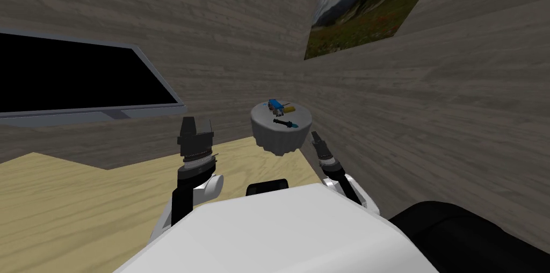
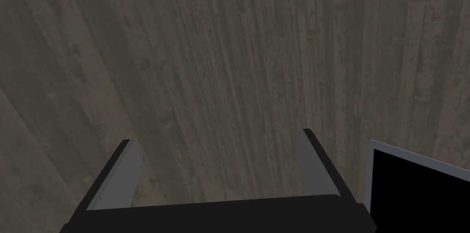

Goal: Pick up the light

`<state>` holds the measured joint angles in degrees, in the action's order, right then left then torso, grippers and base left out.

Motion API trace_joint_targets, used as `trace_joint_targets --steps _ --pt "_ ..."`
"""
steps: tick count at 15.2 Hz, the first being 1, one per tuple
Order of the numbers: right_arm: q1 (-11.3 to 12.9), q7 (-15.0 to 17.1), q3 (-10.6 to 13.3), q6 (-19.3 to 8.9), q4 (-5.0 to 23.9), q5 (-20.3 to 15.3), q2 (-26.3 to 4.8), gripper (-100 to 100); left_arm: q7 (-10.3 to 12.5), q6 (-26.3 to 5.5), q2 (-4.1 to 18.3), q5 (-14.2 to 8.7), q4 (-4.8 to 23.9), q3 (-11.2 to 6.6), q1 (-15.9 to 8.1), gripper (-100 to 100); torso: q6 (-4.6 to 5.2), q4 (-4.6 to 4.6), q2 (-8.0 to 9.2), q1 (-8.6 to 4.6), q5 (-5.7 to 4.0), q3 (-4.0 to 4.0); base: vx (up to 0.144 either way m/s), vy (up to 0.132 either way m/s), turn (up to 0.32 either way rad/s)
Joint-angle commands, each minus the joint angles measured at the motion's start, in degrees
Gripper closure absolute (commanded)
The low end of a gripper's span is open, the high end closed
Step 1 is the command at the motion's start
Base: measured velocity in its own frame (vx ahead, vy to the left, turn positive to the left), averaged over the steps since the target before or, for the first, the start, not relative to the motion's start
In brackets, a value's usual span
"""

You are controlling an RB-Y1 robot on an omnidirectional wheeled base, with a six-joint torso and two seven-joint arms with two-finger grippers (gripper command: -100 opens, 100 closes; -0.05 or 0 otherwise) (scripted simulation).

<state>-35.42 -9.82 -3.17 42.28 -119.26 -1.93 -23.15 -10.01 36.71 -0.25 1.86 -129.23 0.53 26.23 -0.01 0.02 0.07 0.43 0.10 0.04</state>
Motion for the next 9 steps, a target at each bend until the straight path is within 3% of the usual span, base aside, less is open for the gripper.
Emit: trace_joint_targets --steps 1,2,3,5,6,8,9 --pt "-0.2 0.0 -0.1 0.6 2.1 -0.3 -2.9 -100 0.0 0.0 0.0 0.0 0.0 0.00 0.0 0 0.00 0.00 0.00 0.00 0.00 0.00 -0.008 0.107 0.048" --pt "-0.2 0.0 -0.1 0.6 2.1 -0.3 -3.7 -100 0.0 0.0 0.0 0.0 0.0 0.00 0.0 0 -0.01 0.00 -0.01 0.01 0.00 -0.01 -0.013 0.085 0.018" --pt "-1.0 0.0 -0.1 1.5 4.5 -0.9 -5.2 -100 0.0 0.0 0.0 0.0 0.0 0.00 0.0 0 0.00 0.00 -0.01 -0.05 -0.01 -0.01 -0.013 0.115 0.052" --pt "-1.0 0.0 -0.1 1.5 4.7 -0.9 -7.4 -100 0.0 0.0 0.0 0.0 0.0 0.00 0.0 0 0.00 0.00 -0.01 0.05 0.01 -0.01 -0.011 0.110 0.029" --pt "-1.7 -0.1 0.0 2.3 7.1 -1.5 -8.9 -100 0.0 0.0 0.0 0.0 0.0 0.00 0.0 0 0.00 0.00 -0.01 -0.01 0.01 -0.01 0.007 0.108 0.060" --pt "-1.7 -0.1 0.0 2.3 7.5 -1.5 -11.2 -100 0.0 0.0 0.0 0.0 0.0 0.00 0.0 0 0.00 -0.02 -0.07 0.02 0.01 -0.04 0.002 0.099 0.034" --pt "-2.5 -0.2 0.1 3.2 9.9 -2.2 -12.6 -100 0.0 0.0 0.0 0.0 0.0 0.00 0.0 0 0.00 -0.01 -0.05 -0.05 0.00 -0.03 -0.001 0.104 0.053"
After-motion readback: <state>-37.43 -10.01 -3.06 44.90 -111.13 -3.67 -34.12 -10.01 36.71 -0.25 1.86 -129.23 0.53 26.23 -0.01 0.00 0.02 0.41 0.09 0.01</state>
